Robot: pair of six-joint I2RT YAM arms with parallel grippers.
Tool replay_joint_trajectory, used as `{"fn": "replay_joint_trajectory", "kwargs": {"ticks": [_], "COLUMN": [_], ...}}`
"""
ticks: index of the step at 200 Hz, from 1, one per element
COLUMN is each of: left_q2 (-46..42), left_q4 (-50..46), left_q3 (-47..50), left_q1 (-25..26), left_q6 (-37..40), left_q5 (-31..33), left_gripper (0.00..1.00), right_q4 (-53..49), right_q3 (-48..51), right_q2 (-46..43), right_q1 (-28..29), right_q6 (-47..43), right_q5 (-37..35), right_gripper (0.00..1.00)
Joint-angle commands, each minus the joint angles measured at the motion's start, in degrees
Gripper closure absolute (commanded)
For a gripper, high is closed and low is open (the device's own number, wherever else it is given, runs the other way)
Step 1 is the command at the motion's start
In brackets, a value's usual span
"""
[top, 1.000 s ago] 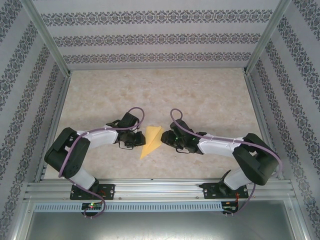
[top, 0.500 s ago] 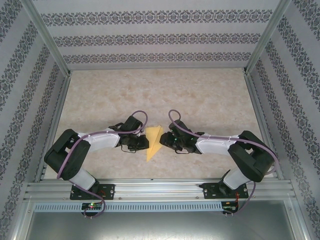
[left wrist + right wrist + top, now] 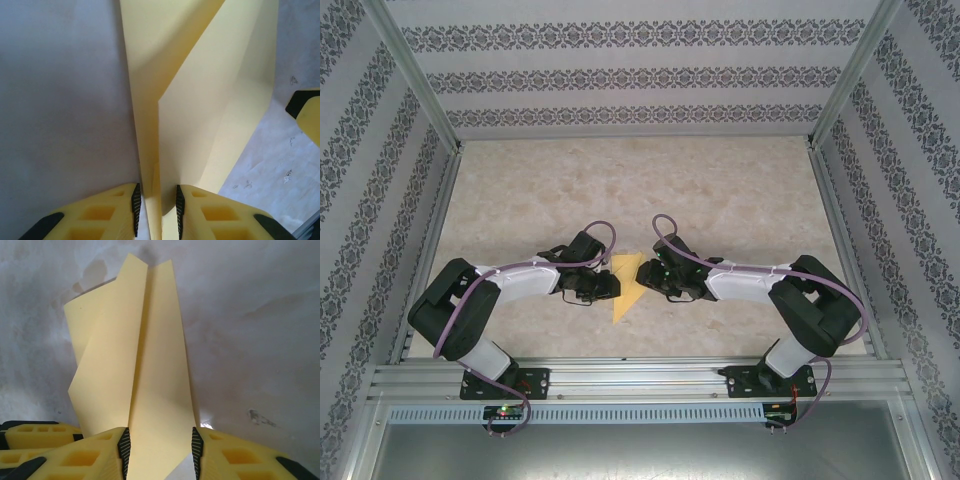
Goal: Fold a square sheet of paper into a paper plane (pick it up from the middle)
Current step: Turn over the paper at the center of the table.
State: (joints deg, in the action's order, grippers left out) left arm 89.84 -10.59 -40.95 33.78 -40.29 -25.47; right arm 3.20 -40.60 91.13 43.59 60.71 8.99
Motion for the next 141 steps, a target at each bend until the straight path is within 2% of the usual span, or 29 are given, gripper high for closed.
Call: {"fn": "replay_joint_trajectory", "kwargs": {"ticks": [1, 56, 76, 141], "left_q2": [-0.4, 1.6, 2.3, 3.3], "left_q4": [-1.5, -1.8, -2.0, -2.0], "left_q3": [-1.0, -1.4, -1.4, -1.4], "left_q1": [0.6, 0.6, 0.6, 0.6], "left_q6": [1.6, 2.1, 2.5, 2.6], "left_q5": [0.3, 0.3, 0.4, 0.2], "left_gripper": [0.71, 0.76, 0.78, 0.81], "right_q4": [-1.2, 3.6, 5.5, 7.1], "right_q3": [-0.6, -0.5, -1.4, -3.0], "right_q2": [2.2, 5.0, 5.8, 7.6], "right_q1": [-0.8, 0.2, 0.4, 0.6], "right_q6": [-1.6, -0.2, -0.2, 0.5], "right_q5": [1.4, 3.3, 6.3, 6.9], "right_gripper": [0.60, 0.61, 0.62, 0.61]}}
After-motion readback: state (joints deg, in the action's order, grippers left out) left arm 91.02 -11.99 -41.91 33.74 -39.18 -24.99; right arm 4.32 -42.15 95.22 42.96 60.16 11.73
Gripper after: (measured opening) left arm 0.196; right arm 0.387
